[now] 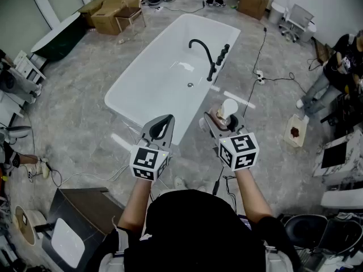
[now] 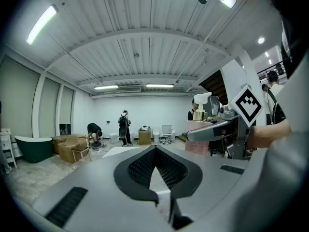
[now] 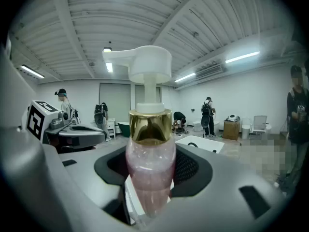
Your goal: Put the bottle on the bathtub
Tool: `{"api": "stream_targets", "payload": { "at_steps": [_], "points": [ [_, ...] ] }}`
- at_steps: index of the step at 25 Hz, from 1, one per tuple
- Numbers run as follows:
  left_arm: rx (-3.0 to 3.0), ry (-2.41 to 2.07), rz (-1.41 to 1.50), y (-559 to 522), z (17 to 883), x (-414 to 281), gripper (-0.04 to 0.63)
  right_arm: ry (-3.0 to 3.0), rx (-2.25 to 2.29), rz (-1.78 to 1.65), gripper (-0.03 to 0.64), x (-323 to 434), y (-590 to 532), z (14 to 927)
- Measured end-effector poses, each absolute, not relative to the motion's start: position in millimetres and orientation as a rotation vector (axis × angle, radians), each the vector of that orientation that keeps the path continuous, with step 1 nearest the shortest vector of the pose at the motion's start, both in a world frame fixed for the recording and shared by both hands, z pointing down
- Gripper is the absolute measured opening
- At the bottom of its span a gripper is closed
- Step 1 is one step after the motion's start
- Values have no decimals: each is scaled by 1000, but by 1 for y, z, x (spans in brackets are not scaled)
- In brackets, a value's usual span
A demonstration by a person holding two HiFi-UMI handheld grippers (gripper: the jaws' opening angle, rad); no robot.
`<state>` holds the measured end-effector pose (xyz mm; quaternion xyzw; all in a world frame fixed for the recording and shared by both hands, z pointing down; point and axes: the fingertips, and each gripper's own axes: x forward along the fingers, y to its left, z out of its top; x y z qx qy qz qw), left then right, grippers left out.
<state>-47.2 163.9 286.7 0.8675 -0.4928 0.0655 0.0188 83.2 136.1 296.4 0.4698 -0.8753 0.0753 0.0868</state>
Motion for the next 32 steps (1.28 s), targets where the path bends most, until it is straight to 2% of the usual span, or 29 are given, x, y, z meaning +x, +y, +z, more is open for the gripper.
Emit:
{"api": "stream_targets", "payload": {
  "at_steps": [12, 32],
  "points": [
    [2683, -1518, 206, 148, 283, -53, 12, -2608, 1400, 286, 230, 76, 118, 294],
    [2693, -1426, 187, 135, 305, -106, 12, -2553, 1427, 299, 230, 17, 106, 309]
  ]
}}
